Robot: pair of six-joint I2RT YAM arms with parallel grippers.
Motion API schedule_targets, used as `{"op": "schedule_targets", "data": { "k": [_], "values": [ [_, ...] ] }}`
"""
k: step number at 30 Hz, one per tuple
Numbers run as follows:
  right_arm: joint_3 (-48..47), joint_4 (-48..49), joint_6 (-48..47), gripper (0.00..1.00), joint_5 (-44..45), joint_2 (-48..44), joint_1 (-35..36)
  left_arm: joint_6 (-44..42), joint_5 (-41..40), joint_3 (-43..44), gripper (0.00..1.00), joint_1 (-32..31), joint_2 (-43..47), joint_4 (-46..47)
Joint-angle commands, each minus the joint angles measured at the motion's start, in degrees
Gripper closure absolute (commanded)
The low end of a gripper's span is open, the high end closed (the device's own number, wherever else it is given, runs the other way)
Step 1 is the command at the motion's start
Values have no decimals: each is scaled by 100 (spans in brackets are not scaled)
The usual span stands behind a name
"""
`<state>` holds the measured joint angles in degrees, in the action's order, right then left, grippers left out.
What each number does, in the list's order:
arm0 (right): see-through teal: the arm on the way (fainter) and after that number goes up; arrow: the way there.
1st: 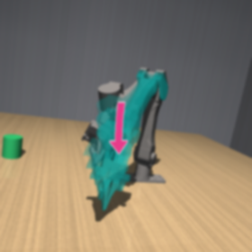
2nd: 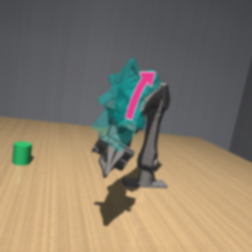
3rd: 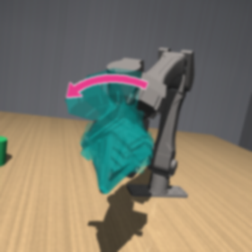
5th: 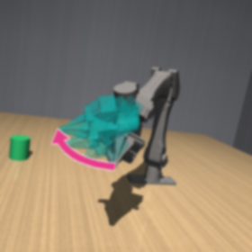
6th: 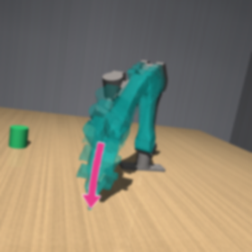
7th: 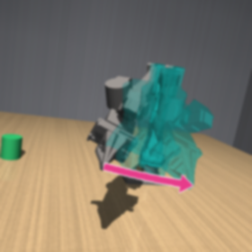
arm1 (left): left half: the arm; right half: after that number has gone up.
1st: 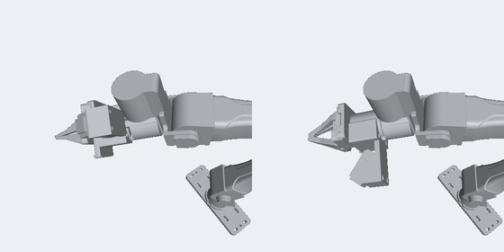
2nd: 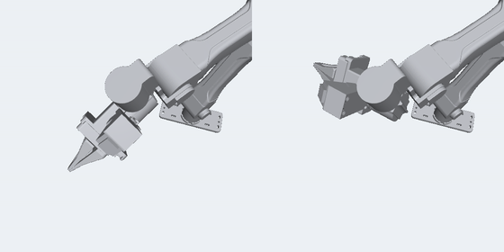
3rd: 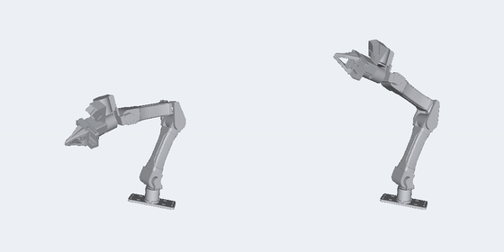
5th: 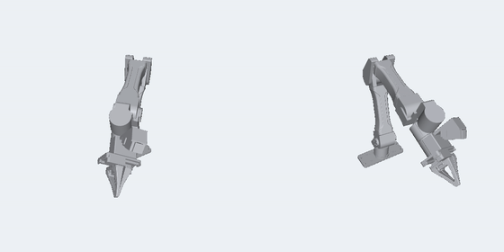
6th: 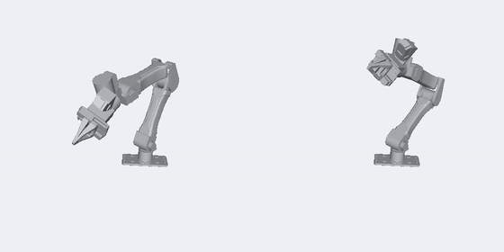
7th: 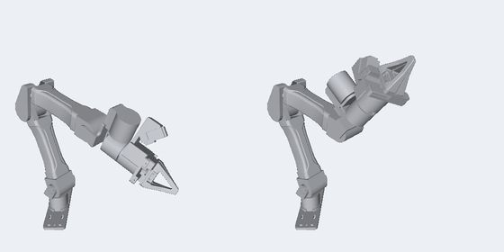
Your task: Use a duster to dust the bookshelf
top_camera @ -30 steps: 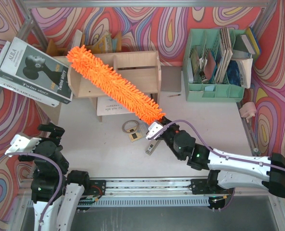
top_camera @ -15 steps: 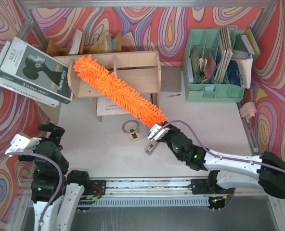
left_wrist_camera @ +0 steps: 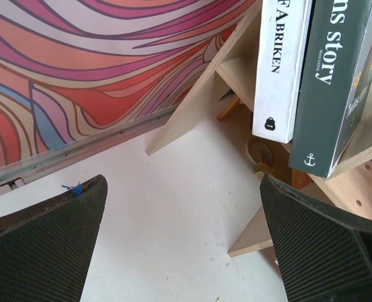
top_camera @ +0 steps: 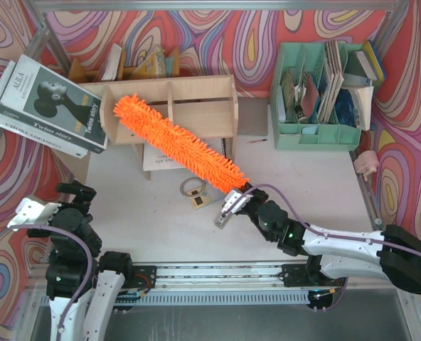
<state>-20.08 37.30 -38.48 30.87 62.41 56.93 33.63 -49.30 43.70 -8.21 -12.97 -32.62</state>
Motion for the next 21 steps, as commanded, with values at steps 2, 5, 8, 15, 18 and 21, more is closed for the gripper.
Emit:
{"op": "schedule_targets", "data": {
  "k": [2, 5, 8, 15, 18, 21],
  "values": [
    [-54, 836, 96, 100, -68, -694, -47, -111, 26, -75, 1, -14, -12, 186],
    [-107, 663, 165, 100, -161, -899, -42, -111, 29, -72, 2, -14, -12, 186],
    [-97, 506, 229, 100, -125, -811, -41, -111, 31, -78, 2, -14, -6, 186],
    [70, 93, 862, 100, -179, -649, -37, -122, 16, -80, 1, -14, -4, 190],
    [123, -67, 950, 100, -111, -622, -31, -120, 47, -85, 2, -14, -4, 208],
    [86, -139, 968, 100, -101, -619, 37, -120, 62, -89, 1, -14, -12, 213]
  ]
}}
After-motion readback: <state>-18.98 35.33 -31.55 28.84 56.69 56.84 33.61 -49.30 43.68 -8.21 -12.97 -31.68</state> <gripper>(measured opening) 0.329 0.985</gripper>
